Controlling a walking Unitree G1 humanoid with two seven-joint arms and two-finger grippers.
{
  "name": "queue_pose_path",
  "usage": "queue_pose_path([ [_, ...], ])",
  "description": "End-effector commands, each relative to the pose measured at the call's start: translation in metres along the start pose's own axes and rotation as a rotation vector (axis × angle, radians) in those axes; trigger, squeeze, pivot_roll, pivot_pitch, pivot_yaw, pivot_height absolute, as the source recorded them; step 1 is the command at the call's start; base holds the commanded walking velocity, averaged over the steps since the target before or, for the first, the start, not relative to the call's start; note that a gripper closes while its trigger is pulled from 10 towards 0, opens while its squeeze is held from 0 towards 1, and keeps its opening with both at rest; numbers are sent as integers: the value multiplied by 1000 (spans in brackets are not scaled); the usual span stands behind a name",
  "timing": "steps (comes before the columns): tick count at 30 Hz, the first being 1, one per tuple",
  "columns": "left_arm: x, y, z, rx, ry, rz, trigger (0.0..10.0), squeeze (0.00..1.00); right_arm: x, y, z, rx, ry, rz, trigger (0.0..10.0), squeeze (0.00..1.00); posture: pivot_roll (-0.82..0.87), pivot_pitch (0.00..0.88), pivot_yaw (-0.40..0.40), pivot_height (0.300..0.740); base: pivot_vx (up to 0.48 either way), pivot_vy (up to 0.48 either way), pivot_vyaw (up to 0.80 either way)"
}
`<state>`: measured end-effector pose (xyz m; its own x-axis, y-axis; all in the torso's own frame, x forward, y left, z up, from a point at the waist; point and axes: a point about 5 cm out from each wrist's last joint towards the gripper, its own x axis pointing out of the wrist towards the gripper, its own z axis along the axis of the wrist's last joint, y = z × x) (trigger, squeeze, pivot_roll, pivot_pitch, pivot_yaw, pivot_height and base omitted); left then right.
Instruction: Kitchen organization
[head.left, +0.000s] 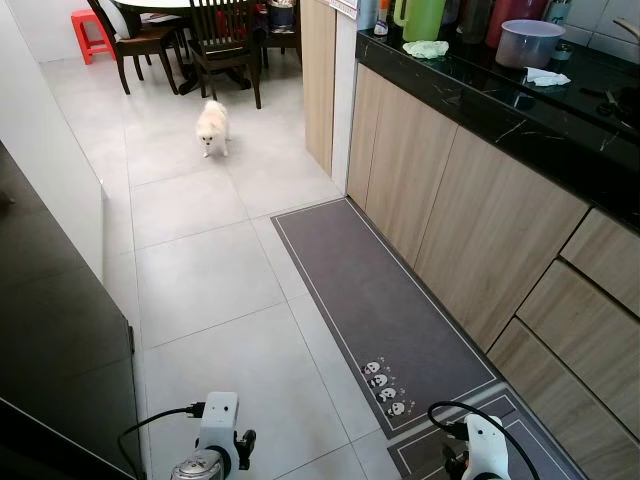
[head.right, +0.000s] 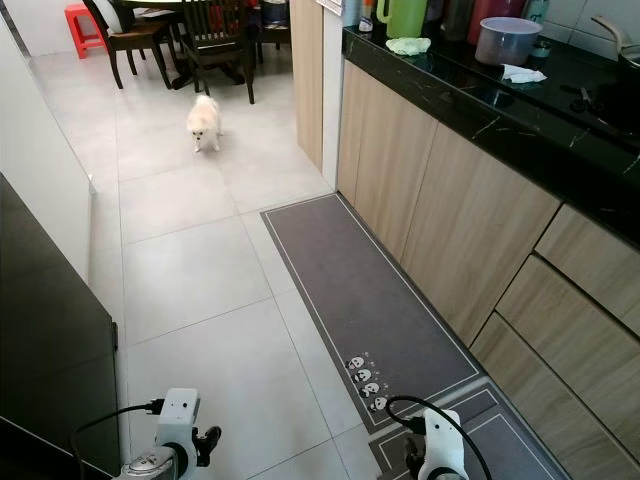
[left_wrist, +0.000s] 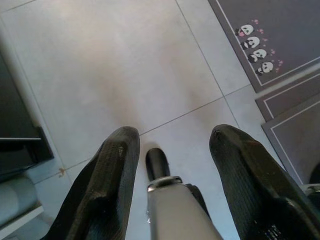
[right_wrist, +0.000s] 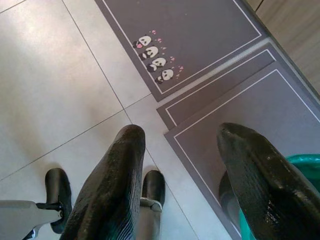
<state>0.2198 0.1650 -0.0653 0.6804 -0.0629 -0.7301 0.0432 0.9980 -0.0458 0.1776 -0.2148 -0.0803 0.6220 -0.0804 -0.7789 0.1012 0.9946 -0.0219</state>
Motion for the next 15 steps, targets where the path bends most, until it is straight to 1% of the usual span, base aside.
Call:
queue_pose_path([
  [1, -1, 4, -3, 7, 19, 11, 10000, 0, -1, -2, -3, 23, 3, -8, 10000, 0, 63, 0, 21, 740, 0, 0, 0],
  [2, -1, 5, -3, 7, 20, 10, 10000, 0, -1, -2, -4, 31, 6, -11, 10000, 0, 63, 0, 21, 740, 0, 0, 0],
  [5, -1, 5, -5, 2, 28, 7, 10000, 0, -2, -2, -7, 43, 19, -21, 10000, 0, 55, 0, 30, 740, 0, 0, -767],
  [15, -3, 8, -8, -6, 28, 11, 10000, 0, -3, -2, -11, 20, 39, -11, 10000, 0, 61, 0, 35, 740, 0, 0, -711],
])
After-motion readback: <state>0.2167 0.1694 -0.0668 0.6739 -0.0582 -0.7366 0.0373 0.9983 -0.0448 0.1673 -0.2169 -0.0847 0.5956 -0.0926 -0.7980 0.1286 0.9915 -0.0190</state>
